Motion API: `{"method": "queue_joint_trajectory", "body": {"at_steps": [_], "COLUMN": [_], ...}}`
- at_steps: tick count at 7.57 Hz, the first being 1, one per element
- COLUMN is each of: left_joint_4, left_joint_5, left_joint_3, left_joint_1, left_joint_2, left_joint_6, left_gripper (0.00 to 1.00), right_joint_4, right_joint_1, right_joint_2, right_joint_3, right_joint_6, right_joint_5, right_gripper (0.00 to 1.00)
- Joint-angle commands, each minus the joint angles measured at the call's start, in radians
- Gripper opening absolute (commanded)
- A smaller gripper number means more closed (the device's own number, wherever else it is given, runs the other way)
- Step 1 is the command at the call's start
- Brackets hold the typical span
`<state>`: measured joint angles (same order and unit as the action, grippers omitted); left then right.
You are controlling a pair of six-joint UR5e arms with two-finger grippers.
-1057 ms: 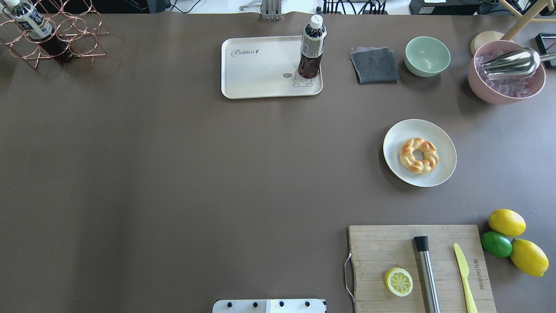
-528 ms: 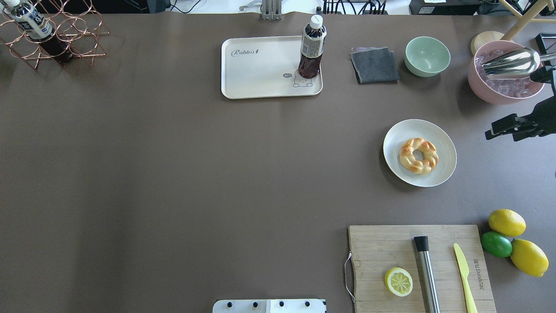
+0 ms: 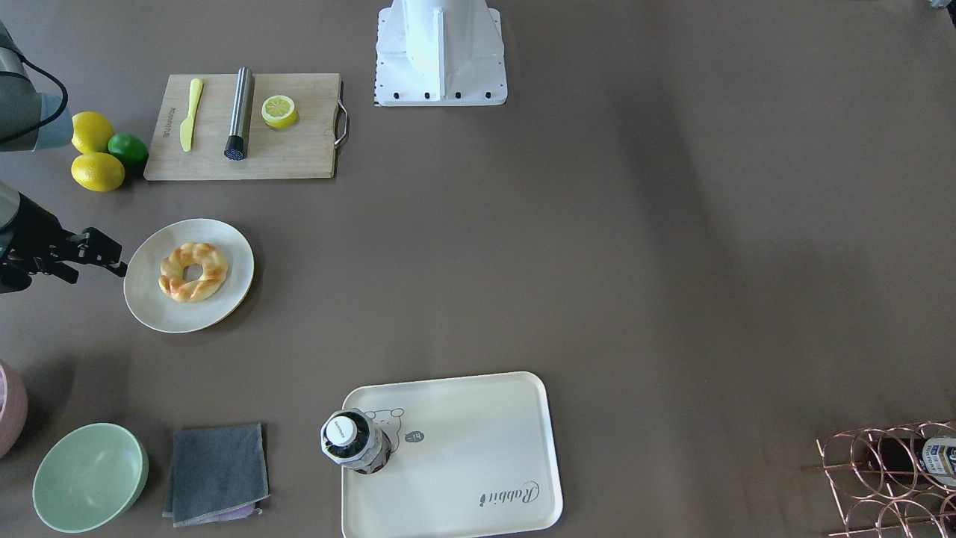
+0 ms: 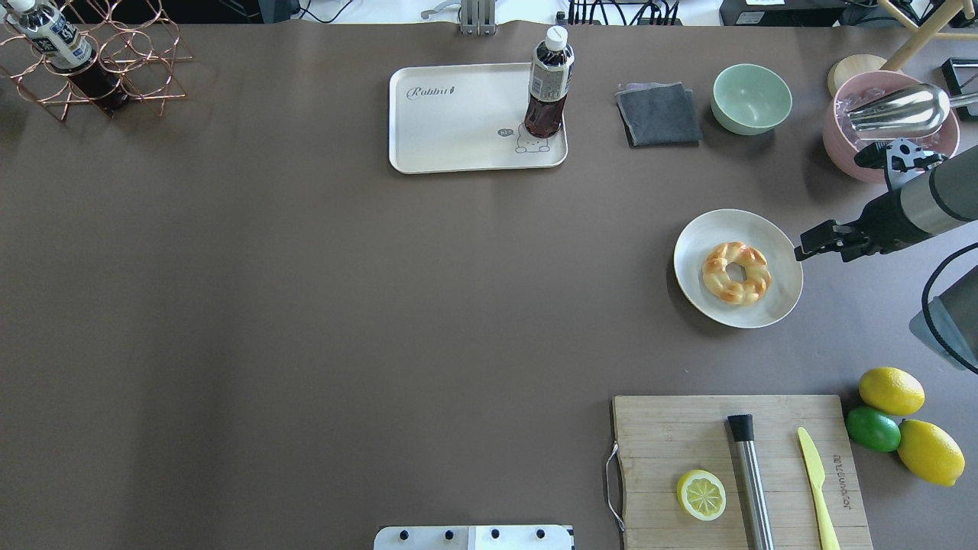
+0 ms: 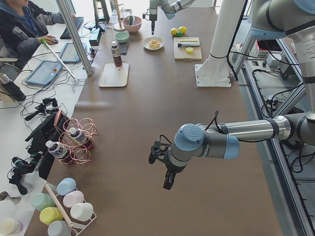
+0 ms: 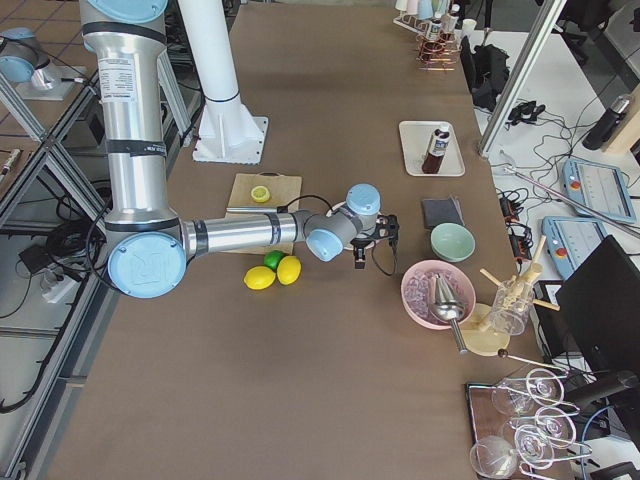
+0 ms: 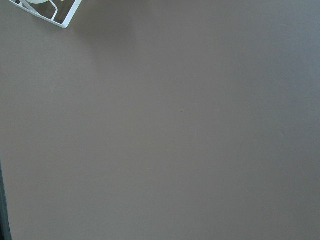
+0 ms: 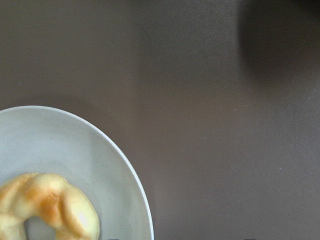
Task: Place donut on tray
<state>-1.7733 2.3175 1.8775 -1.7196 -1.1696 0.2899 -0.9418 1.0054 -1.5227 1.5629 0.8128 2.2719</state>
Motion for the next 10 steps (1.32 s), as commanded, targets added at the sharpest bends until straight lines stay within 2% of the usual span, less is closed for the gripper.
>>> {"method": "queue_joint_trajectory", "body": {"at_steps": [1,2,3,4,5,8,10], "left_joint_4": [0.000,0.000,-0.002,-0.005,-0.006,-0.009,-0.008], "left_joint_5": [0.000,0.000,0.000,0.000,0.000,0.000,0.000], "left_joint_3": [0.000,0.005,0.008,0.006,0.006,0.002,0.006], "left_joint_1": [0.000,0.000,0.000,0.000,0.000,0.000,0.000], "left_joint_2": [0.001,-0.001,-0.001,-0.001,-0.001,-0.002,-0.008], "left_joint_6": [0.000,0.000,0.000,0.000,0.000,0.000,0.000], "left_gripper": [0.97,0.97,0.97,0.97,0.97,0.97,0.97], "right_joint_4": [0.020,0.020,0.020,0.020,0.020,0.020,0.017], "right_joint_1": [-0.068,-0.071,-0.073,-0.073,-0.073,-0.071,-0.047], "right_joint_2": [0.015,0.015,0.013,0.012,0.013,0.016,0.022], "right_joint_3": [-0.023,-0.027,-0.027,-0.026,-0.026,-0.008,0.058], "right_joint_6": [0.057,0.057,0.057,0.057,0.057,0.060,0.116], "right_joint_5": [-0.061,-0.061,-0.061,-0.060,-0.058,-0.052,0.007], "right_gripper": [0.81,0.78,0.65,0.24,0.00,0.00,0.00]}}
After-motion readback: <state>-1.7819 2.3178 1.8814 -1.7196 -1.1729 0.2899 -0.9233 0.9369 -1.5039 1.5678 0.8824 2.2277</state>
